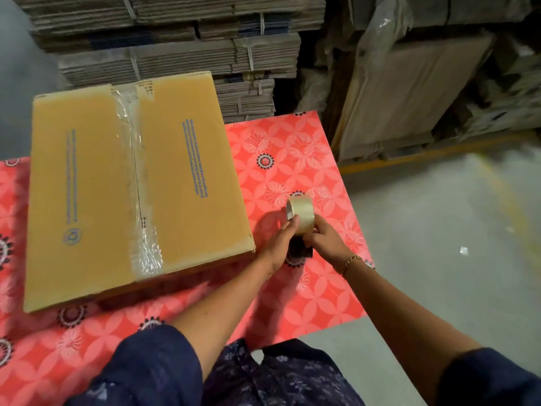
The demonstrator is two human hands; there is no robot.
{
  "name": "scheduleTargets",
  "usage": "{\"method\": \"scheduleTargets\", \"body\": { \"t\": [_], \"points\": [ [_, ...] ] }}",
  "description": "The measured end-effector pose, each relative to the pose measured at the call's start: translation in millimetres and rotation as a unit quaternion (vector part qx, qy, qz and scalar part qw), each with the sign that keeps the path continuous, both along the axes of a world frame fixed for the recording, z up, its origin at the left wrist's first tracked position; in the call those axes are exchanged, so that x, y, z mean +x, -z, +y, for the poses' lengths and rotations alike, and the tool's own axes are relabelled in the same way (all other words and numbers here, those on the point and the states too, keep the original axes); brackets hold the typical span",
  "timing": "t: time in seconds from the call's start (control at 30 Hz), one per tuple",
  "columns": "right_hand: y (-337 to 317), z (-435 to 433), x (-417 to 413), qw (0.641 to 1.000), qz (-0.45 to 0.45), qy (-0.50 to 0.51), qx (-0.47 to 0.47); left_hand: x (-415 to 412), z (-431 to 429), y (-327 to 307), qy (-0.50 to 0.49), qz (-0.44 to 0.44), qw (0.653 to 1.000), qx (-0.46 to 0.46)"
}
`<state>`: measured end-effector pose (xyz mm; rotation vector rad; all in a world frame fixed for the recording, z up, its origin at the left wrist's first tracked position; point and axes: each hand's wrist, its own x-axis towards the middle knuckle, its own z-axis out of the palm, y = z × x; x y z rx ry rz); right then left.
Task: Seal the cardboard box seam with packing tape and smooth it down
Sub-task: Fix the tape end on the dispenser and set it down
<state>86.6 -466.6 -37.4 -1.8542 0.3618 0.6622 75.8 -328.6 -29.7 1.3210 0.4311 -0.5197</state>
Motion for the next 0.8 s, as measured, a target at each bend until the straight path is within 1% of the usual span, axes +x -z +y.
{"method": "scheduleTargets", "body": {
  "t": [0.03,0.13,0.17,0.2,0.23,0.27,0.3,0.33,0.37,0.4,0.43,0.47,0.5,0.53,0.57,0.6,0.63,0.67,0.7,0.73,0.77,0.8],
  "points": [
    [-1,-1,-1,1.0,0.0,-0.005,0.004,-1,0,0,0.01,0.005,1.0,-0.003],
    [-8,-1,0,1.0,0.008,-0.015,0.025,-6,0,-7,0.078,0.062,0.995,0.014],
    [-12,1,1,1.0,-0.008,-0.018,0.012,-8,2,-15,0.094,0.059,0.993,0.028],
    [-18,3,1,0.998,-0.046,-0.018,-0.028,-13,8,-31,0.113,0.04,0.991,0.05],
    [-28,8,2,0.991,-0.109,-0.02,-0.08,-20,15,-44,0.136,0.012,0.987,0.08],
    [-36,14,2,0.977,-0.182,-0.015,-0.113,-30,28,-59,0.167,-0.019,0.98,0.109],
    [-44,24,3,0.963,-0.242,-0.005,-0.118,-41,45,-73,0.187,-0.068,0.972,0.126],
    [-52,36,5,0.956,-0.275,-0.002,-0.103,-53,66,-87,0.197,-0.125,0.961,0.148],
    [-60,51,7,0.957,-0.28,-0.008,-0.075,-61,93,-95,0.187,-0.189,0.946,0.186],
    [-66,68,8,0.964,-0.263,-0.026,-0.043,-67,123,-98,0.152,-0.254,0.919,0.26],
    [-68,85,10,0.973,-0.224,-0.052,-0.018,-71,156,-97,0.095,-0.308,0.878,0.353],
    [-68,99,11,0.981,-0.176,-0.077,-0.003,-73,192,-97,0.025,-0.335,0.83,0.445],
    [-67,113,11,0.987,-0.129,-0.094,-0.002,-75,229,-92,-0.04,-0.318,0.791,0.521],
    [-64,126,10,0.99,-0.098,-0.098,-0.007,-78,266,-88,-0.1,-0.264,0.764,0.58],
    [-61,136,9,0.993,-0.078,-0.091,-0.013,-80,302,-82,-0.149,-0.188,0.75,0.616],
    [-56,143,8,0.995,-0.071,-0.071,-0.007,-83,333,-77,-0.17,-0.102,0.75,0.631],
    [-49,148,8,0.997,-0.063,-0.038,0.007,-86,358,-70,-0.158,-0.022,0.763,0.626],
    [-40,149,8,0.998,-0.055,-0.01,0.019,-89,377,-59,-0.129,0.035,0.791,0.597],
    [-38,152,6,0.998,-0.057,0.006,0.025,-90,391,-50,-0.101,0.067,0.833,0.54],
    [-43,159,4,0.998,-0.062,0.015,0.025,-91,398,-43,-0.105,0.064,0.886,0.448],
    [-50,167,0,0.997,-0.066,0.024,0.02,-92,402,-35,-0.14,0.04,0.921,0.362],
    [-53,172,-2,0.997,-0.074,0.026,0.014,-94,407,-24,-0.173,0.016,0.934,0.313]
  ]
}}
